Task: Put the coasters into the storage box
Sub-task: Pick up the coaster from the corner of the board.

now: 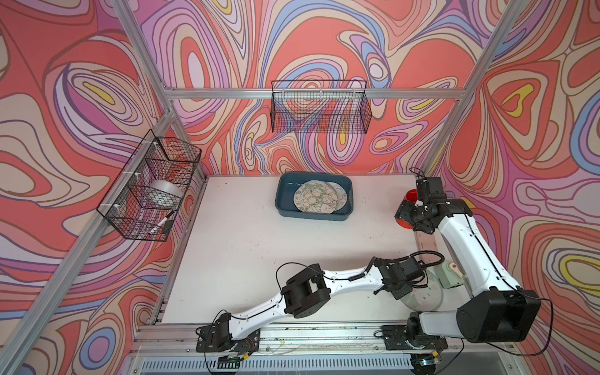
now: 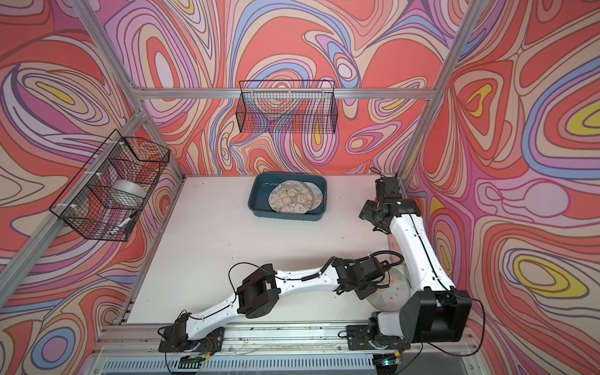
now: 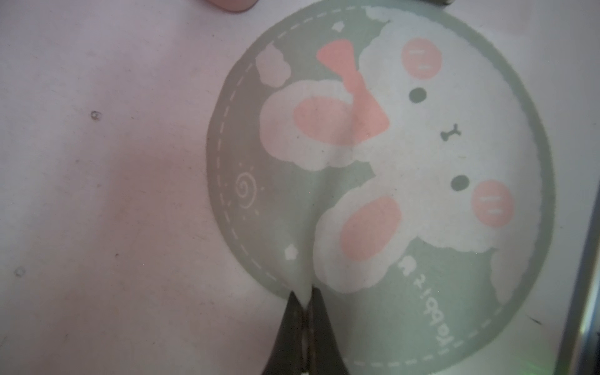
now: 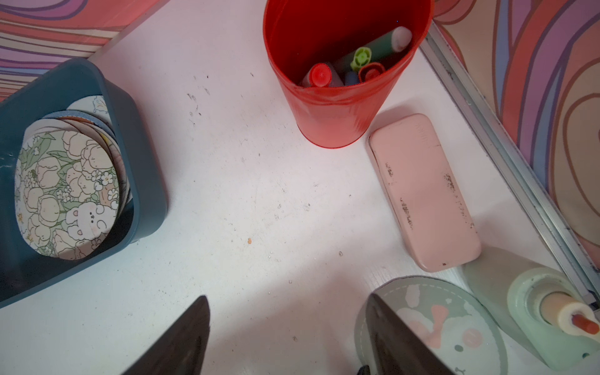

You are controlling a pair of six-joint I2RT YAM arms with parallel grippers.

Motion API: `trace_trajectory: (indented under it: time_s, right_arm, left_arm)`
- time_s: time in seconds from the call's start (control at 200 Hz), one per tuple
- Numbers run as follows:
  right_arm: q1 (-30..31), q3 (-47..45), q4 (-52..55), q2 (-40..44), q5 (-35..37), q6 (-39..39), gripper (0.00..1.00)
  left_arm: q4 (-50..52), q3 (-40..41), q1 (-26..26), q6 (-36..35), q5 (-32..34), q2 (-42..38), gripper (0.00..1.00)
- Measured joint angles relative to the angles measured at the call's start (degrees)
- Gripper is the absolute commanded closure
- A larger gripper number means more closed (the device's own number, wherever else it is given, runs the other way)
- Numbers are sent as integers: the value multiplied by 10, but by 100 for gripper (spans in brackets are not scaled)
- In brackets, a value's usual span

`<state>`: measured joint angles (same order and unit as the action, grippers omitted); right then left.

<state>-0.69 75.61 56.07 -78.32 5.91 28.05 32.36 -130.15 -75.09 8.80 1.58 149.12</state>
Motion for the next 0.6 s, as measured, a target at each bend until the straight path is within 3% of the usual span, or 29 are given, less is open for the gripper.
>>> trace_trajectory:
  time_s: [0.175, 0.401, 0.601]
  right_arm:
    - [0, 0, 0, 1, -1, 0, 23]
    - [0, 2, -1, -3, -7, 0, 23]
    - [0, 14, -4, -20, -9, -1, 23]
  left_arm:
    - [-22, 27, -3, 0, 22, -11, 100]
    - [-109, 176, 7, 14, 23, -89, 100]
    - [-126, 292, 56, 36, 14, -164, 100]
